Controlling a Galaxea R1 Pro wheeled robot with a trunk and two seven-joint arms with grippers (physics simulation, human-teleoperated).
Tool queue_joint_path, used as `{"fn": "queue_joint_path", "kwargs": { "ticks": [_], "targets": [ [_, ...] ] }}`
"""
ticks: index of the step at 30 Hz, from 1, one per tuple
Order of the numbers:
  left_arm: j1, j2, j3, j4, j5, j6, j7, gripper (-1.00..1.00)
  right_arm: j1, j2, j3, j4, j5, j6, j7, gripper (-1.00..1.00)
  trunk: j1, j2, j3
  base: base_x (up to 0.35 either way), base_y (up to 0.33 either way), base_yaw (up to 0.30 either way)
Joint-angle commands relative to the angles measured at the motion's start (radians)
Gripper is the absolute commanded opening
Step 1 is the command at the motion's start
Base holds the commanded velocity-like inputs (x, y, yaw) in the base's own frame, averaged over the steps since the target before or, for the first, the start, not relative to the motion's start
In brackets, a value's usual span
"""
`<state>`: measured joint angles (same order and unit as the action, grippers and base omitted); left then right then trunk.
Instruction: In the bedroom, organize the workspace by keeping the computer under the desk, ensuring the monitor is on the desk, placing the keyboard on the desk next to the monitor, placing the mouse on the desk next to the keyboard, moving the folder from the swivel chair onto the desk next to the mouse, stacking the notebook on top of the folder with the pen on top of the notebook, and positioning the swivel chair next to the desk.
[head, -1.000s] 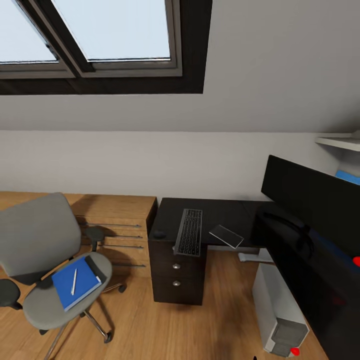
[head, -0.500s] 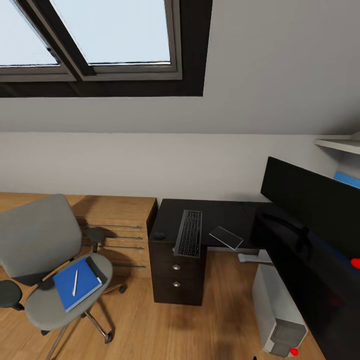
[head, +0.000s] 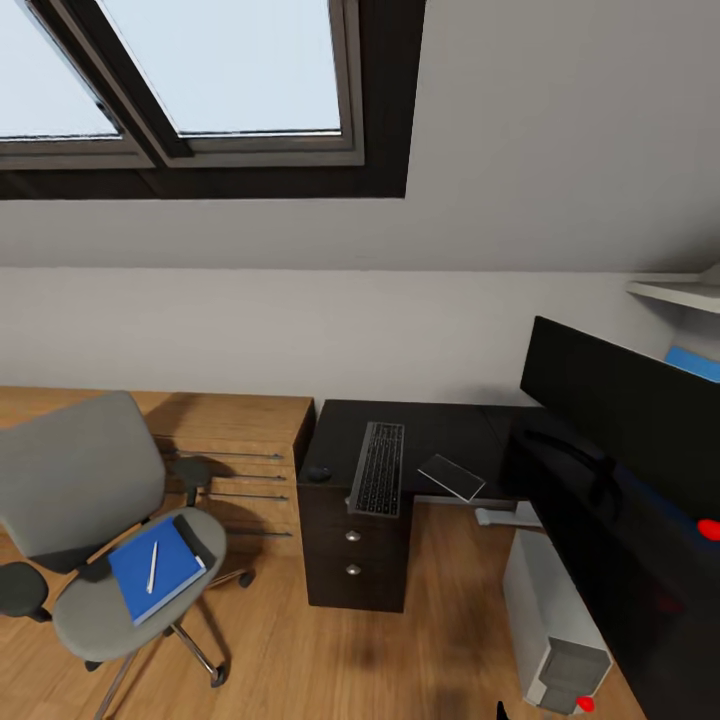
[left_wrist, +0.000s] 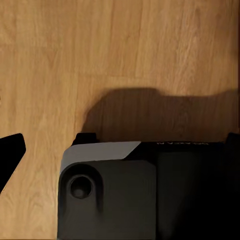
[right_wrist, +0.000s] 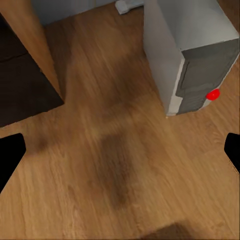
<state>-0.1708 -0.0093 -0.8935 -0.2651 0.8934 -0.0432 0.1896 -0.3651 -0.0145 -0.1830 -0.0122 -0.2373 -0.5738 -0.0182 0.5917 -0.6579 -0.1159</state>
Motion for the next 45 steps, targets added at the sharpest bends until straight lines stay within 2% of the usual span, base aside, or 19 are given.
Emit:
{"fn": "queue_joint_path", "kwargs": {
  "ticks": [1, 3, 4, 7, 8, 12, 13, 16, 17, 20, 21, 24, 26, 29, 32, 33, 34, 38, 45],
  "targets": [
    [-0.001, -0.001, -0.001, 0.000, 0.009, -0.035, 0.005, 1.00, -0.002, -0.005, -0.002, -0.029, 0.011, 0.002, 0.001, 1.00, -0.004, 0.006, 0.002, 0.000, 0.000, 0.000],
    [-0.001, -0.002, 0.007, 0.000, 0.010, -0.078, 0.005, 1.00, -0.003, -0.012, -0.003, -0.108, 0.030, 0.024, 0.000, 1.00, -0.011, 0.020, 0.008, 0.000, 0.000, 0.000],
    [-0.001, -0.002, 0.010, 0.000, 0.009, -0.103, 0.005, 1.00, -0.004, -0.016, -0.004, -0.180, 0.040, 0.065, -0.002, 1.00, -0.015, 0.027, 0.011, 0.000, 0.000, 0.000],
    [-0.001, -0.003, 0.013, -0.001, 0.010, -0.133, 0.005, 1.00, -0.004, -0.020, -0.007, -0.317, 0.048, 0.176, -0.005, 1.00, -0.027, 0.048, 0.020, 0.000, 0.000, 0.000],
    [-0.001, -0.003, 0.014, -0.001, 0.009, -0.150, 0.005, 1.00, -0.003, -0.021, -0.009, -0.435, 0.051, 0.284, -0.008, 1.00, -0.031, 0.055, 0.023, 0.000, 0.000, 0.000],
    [-0.001, -0.004, 0.015, -0.002, 0.009, -0.181, 0.005, 1.00, -0.001, -0.024, -0.013, -0.706, 0.054, 0.557, -0.019, 1.00, -0.046, 0.083, 0.036, 0.000, 0.000, 0.000],
    [-0.001, -0.004, 0.015, -0.002, 0.009, -0.194, 0.005, 1.00, 0.000, -0.024, -0.017, -0.835, 0.055, 0.707, -0.029, 1.00, -0.050, 0.090, 0.039, 0.000, 0.000, 0.000],
    [-0.001, -0.003, 0.015, -0.002, 0.009, -0.211, 0.005, 1.00, 0.001, -0.024, -0.029, -0.997, 0.054, 0.914, -0.053, 1.00, -0.061, 0.111, 0.049, 0.000, 0.000, 0.000],
    [-0.001, -0.003, 0.015, -0.002, 0.009, -0.221, 0.006, 1.00, 0.001, -0.023, -0.040, -1.083, 0.052, 1.030, -0.070, 1.00, -0.065, 0.118, 0.052, 0.000, 0.000, 0.000],
    [-0.001, -0.004, 0.015, -0.002, 0.009, -0.233, 0.006, 1.00, 0.002, -0.020, -0.061, -1.204, 0.045, 1.172, -0.087, 1.00, -0.077, 0.139, 0.061, 0.000, 0.000, 0.000],
    [-0.001, -0.004, 0.015, -0.001, 0.009, -0.241, 0.007, 1.00, 0.002, -0.012, -0.072, -1.283, 0.032, 1.253, -0.093, 1.00, -0.080, 0.146, 0.064, 0.000, 0.000, 0.000],
    [-0.001, -0.004, 0.015, -0.001, 0.009, -0.252, 0.007, 1.00, 0.005, 0.014, -0.086, -1.392, -0.003, 1.371, -0.105, 1.00, -0.092, 0.167, 0.074, 0.000, 0.000, 0.000],
    [-0.001, -0.004, 0.015, -0.001, 0.009, -0.254, 0.008, 1.00, 0.007, 0.021, -0.093, -1.420, -0.012, 1.404, -0.110, 1.00, -0.100, 0.181, 0.080, 0.000, 0.000, 0.000],
    [-0.001, -0.004, 0.015, -0.001, 0.008, -0.258, 0.007, 1.00, 0.008, 0.023, -0.129, -1.444, -0.023, 1.438, -0.119, 1.00, -0.100, 0.181, 0.080, 0.000, 0.000, -0.003],
    [-0.001, -0.004, 0.014, 0.000, 0.006, -0.261, 0.006, 1.00, 0.009, 0.023, -0.175, -1.435, -0.027, 1.449, -0.120, 1.00, -0.100, 0.181, 0.080, 0.000, 0.000, -0.069],
    [-0.001, -0.003, 0.014, 0.000, 0.008, -0.275, 0.006, 1.00, 0.009, 0.022, -0.202, -1.412, -0.028, 1.449, -0.120, 1.00, -0.100, 0.181, 0.080, 0.000, 0.000, -0.044],
    [-0.001, -0.003, 0.014, 0.000, 0.010, -0.287, 0.005, 1.00, 0.010, 0.022, -0.208, -1.405, -0.029, 1.447, -0.120, 1.00, -0.100, 0.181, 0.080, 0.000, 0.000, -0.028],
    [-0.001, -0.003, 0.015, 0.004, 0.013, -0.315, 0.005, 1.00, 0.010, 0.022, -0.218, -1.390, -0.030, 1.427, -0.121, 1.00, -0.100, 0.181, 0.080, 0.000, 0.000, -0.009],
    [-0.001, -0.003, 0.015, 0.005, 0.012, -0.319, 0.004, 1.00, 0.011, 0.022, -0.219, -1.362, -0.028, 1.393, -0.123, 1.00, -0.100, 0.181, 0.080, -0.017, 0.047, -0.005]
  ]
}}
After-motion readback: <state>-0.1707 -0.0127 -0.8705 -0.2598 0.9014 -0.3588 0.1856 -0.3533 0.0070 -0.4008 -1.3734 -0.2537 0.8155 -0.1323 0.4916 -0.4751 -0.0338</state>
